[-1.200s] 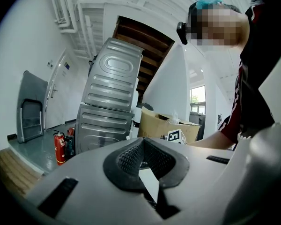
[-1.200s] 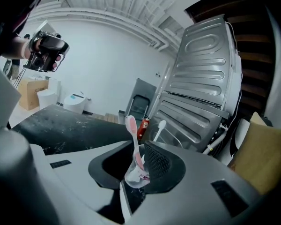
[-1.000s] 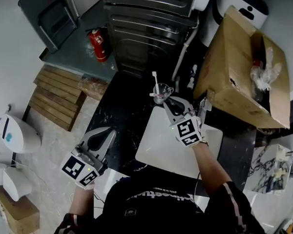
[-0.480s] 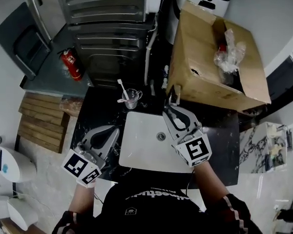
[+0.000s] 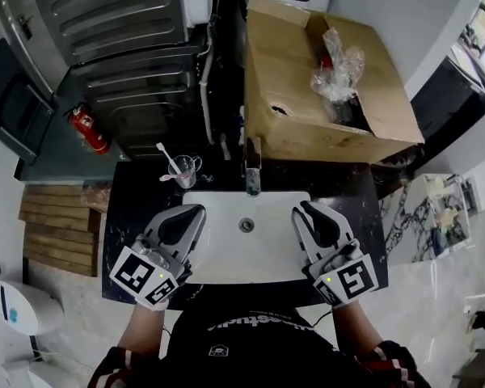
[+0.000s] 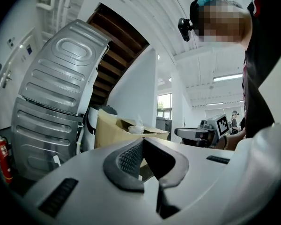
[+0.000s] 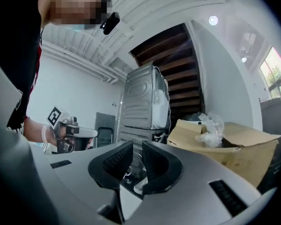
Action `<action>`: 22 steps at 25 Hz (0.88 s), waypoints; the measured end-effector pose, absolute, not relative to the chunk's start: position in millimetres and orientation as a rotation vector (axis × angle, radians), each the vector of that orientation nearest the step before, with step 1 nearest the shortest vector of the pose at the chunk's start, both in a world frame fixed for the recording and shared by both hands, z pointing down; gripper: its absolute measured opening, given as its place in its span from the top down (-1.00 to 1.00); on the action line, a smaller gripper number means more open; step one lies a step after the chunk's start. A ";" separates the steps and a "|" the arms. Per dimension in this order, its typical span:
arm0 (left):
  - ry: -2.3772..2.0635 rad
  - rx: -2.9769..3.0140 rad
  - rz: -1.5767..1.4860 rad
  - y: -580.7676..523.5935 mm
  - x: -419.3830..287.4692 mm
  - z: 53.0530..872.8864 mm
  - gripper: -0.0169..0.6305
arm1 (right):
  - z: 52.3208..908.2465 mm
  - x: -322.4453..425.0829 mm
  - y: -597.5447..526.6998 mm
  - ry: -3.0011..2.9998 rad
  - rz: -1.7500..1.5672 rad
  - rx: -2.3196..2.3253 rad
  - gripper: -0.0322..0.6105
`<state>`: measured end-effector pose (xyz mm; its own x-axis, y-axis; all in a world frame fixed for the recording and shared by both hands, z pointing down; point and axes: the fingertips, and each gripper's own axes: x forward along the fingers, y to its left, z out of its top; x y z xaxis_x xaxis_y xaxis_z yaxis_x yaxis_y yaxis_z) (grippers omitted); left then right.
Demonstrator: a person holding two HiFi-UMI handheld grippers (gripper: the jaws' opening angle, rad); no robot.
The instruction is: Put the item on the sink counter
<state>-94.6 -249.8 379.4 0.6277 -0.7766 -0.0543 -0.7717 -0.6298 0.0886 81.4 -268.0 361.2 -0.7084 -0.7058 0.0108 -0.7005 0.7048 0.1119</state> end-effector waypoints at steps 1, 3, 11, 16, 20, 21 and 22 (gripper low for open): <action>-1.321 2.782 -0.139 -251.3 -91.2 379.6 0.90 | 364.0 87.8 -267.7 -2.851 -0.122 1.206 0.62; -1.315 2.783 -0.146 -253.3 -86.0 379.7 0.90 | 367.9 95.9 -269.0 -2.852 -0.067 1.250 0.66; -1.324 2.780 -0.158 -254.6 -81.8 377.0 0.90 | 362.4 95.5 -272.8 -2.879 -0.071 1.253 0.74; -1.335 2.773 -0.153 -254.0 -84.4 377.3 0.90 | 361.7 88.2 -273.8 -2.904 -0.054 1.235 0.77; -1.329 2.770 -0.148 -251.9 -84.7 377.9 0.90 | 362.9 83.6 -273.2 -2.899 -0.054 1.227 0.78; -1.330 2.771 -0.144 -252.1 -84.6 378.3 0.90 | 363.1 82.8 -273.5 -2.897 -0.059 1.225 0.78; -1.331 2.770 -0.143 -252.4 -84.7 378.7 0.90 | 363.4 82.2 -273.7 -2.894 -0.064 1.222 0.78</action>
<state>-84.7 -252.4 378.7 0.6218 -0.7812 -0.0553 -0.7751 -0.6240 0.0988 82.2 -273.7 363.4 -0.6974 -0.7164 -0.0166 -0.7165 0.6966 0.0370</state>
